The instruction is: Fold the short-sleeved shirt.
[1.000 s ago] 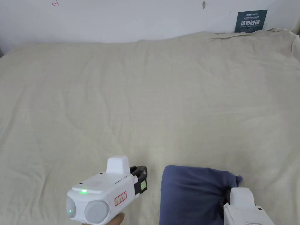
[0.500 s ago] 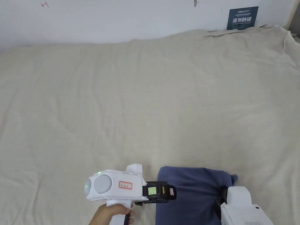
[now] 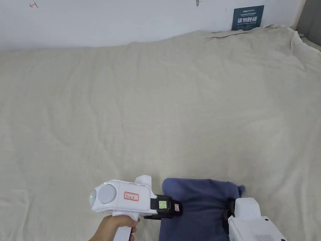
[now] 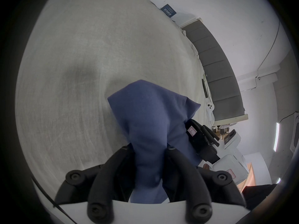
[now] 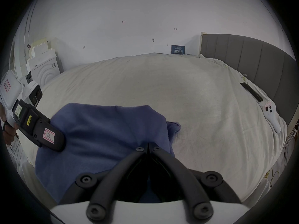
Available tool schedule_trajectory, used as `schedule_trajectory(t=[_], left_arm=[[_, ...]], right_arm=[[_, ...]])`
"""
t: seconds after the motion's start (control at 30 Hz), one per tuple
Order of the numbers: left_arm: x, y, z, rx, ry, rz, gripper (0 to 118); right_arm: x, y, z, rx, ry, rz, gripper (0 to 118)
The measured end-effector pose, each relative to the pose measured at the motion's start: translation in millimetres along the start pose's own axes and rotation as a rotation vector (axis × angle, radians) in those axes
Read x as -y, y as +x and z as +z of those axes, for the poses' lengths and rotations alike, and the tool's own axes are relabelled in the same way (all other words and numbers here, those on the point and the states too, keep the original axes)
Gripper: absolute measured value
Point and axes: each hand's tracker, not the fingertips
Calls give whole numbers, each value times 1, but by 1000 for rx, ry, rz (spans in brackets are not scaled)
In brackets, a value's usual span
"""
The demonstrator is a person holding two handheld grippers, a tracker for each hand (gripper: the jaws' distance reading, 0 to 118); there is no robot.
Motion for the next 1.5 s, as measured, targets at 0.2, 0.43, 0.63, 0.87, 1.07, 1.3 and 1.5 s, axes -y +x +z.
schedule_trajectory(t=[0.2, 0.43, 0.63, 0.87, 1.07, 1.3, 1.5], left_arm=[[7, 19, 0, -86, 25, -71, 18], [-2, 22, 27, -101, 71, -78, 15], [-22, 2, 90, -255, 111, -130, 15], [-43, -57, 198, -478, 179, -107, 15], [-50, -110, 286, -676, 201, -42, 15], [-53, -168, 318, -830, 153, 45, 15], [-50, -190, 292, -873, 131, 115, 16]], right_arm=[[-9, 3, 5, -11, -9, 0, 0], [-65, 12, 48, -47, 173, -6, 0], [-122, 14, 87, -61, 357, 24, 0], [-158, 3, 113, -80, 463, 52, 0], [-170, -9, 118, -82, 488, 53, 0], [-169, -11, 112, -57, 472, 43, 0], [-168, -1, 105, -27, 449, 43, 0]])
